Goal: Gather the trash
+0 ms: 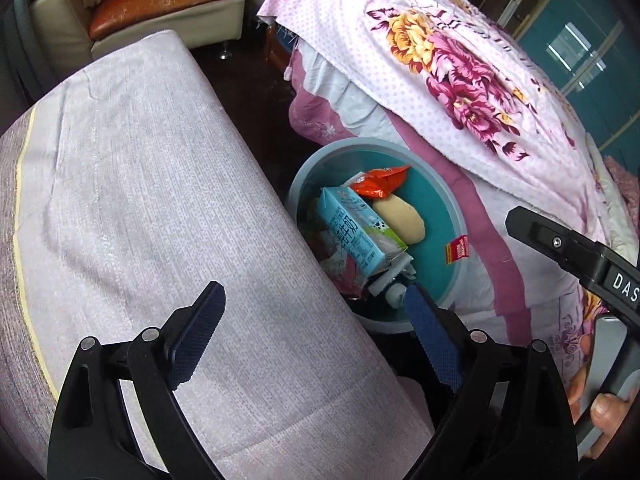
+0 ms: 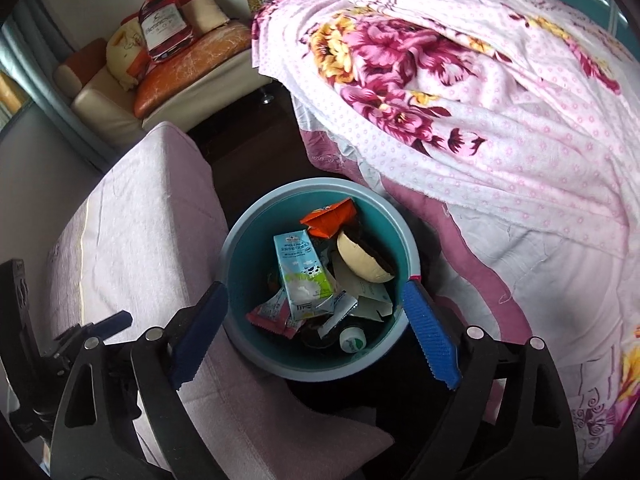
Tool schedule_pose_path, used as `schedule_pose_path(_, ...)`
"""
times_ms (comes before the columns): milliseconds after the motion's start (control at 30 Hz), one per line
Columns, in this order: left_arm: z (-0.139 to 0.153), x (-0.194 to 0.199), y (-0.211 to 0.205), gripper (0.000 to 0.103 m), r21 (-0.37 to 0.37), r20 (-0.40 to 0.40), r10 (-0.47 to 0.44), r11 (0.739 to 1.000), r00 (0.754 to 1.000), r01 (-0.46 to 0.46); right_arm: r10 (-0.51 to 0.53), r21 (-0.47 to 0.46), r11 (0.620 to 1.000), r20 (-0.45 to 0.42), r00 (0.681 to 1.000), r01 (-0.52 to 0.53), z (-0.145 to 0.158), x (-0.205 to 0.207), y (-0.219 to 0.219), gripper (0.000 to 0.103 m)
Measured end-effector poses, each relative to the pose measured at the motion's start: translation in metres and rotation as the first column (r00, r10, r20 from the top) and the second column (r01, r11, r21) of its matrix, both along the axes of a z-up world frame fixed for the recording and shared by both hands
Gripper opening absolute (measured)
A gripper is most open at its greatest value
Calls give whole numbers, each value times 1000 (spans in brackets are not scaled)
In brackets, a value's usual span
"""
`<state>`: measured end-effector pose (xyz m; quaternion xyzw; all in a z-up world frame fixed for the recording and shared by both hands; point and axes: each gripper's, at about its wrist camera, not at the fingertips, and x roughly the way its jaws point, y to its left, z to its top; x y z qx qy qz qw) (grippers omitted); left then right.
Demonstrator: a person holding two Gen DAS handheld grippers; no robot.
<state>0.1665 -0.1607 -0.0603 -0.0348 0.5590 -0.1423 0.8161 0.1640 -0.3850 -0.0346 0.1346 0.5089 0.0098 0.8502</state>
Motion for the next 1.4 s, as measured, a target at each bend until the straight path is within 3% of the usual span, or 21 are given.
schedule_pose_path(100,7,-6,9,92,4,5,19,1000,1000,-19,42,14,999,-5,999,-42,6,-7,11,88)
schedule_pose_path(233,15,-16,22,93,-1,19,49,999,999,-49,78,-41,996,23,997,-77,18,-19,28,88)
schedule_pose_path(300,18,-21,29,99,-8,25,65,998,998,-65,95,-70,993,33,995,-93,25,-25,36,90)
schedule_pose_path(733,44,-56,65,99,-14,97,147,989,984,-146,168,-153,977,107,980,-151,59,-60,71,90)
schedule_pose_path(1400,57,-76,85,99,-15,151,203,979,968,-203,209,-151,970,114,971,-191,64,-71,88,90)
